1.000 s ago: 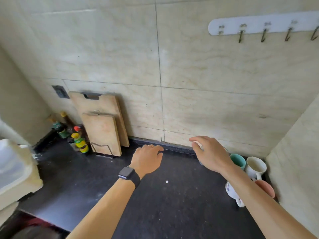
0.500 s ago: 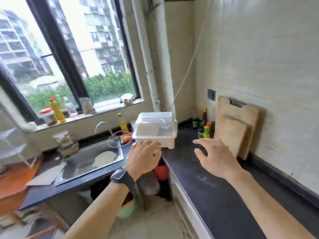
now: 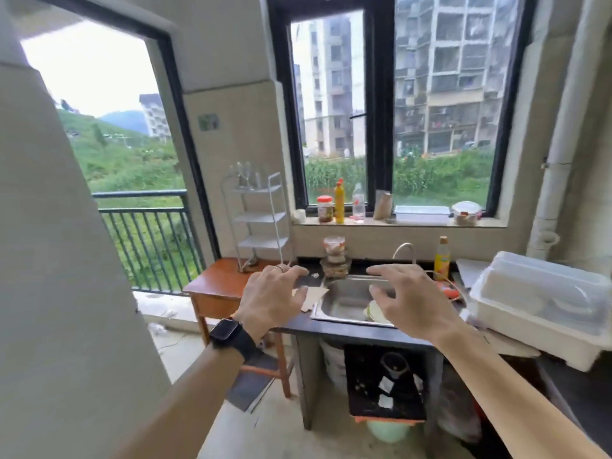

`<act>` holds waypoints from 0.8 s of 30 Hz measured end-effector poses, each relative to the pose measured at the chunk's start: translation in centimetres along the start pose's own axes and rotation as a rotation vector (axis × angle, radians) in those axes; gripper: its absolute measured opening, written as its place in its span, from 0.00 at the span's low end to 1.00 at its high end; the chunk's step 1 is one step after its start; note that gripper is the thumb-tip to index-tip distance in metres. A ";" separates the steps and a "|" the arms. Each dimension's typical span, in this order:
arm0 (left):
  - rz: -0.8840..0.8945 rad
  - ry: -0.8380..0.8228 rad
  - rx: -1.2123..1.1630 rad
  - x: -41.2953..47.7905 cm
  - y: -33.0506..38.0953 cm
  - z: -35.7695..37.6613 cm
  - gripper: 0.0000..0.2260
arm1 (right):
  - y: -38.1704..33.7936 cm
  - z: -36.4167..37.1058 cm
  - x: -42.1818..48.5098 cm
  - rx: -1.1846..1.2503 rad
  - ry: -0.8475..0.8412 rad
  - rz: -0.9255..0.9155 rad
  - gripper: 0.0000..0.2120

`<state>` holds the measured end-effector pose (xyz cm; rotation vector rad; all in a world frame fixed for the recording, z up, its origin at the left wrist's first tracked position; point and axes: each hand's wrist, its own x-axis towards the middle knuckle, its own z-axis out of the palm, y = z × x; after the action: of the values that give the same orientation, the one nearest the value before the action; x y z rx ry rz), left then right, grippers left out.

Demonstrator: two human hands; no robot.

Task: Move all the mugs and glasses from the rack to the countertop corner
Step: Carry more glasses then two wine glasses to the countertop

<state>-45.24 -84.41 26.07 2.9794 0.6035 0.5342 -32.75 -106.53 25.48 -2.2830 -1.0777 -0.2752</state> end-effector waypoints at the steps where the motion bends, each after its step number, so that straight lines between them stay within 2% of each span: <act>1: -0.018 0.008 0.011 0.3 -2.9 -0.4 0.19 | -1.7 1.7 1.6 0.016 -0.002 -0.011 0.19; 6: -0.124 0.017 0.045 1.8 -16.2 -2.3 0.20 | -9.5 9.4 9.5 0.068 -0.027 -0.085 0.19; 10: -0.176 0.029 0.031 4.5 -24.0 -3.7 0.19 | -14.3 13.5 15.2 0.074 -0.019 -0.126 0.19; 16: -0.204 0.055 -0.027 9.9 -31.3 -3.3 0.19 | -17.6 18.1 22.9 0.037 -0.031 -0.159 0.19; 20: -0.193 0.053 -0.103 14.2 -34.3 -1.3 0.19 | -17.4 21.7 28.4 0.046 -0.017 -0.169 0.19; 24: -0.195 0.034 -0.082 20.4 -38.1 1.5 0.19 | -16.2 25.8 35.5 0.043 -0.008 -0.186 0.19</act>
<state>-41.08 -41.37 26.69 2.7996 0.8427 0.5798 -23.53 -60.65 26.51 -2.1505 -1.2898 -0.3147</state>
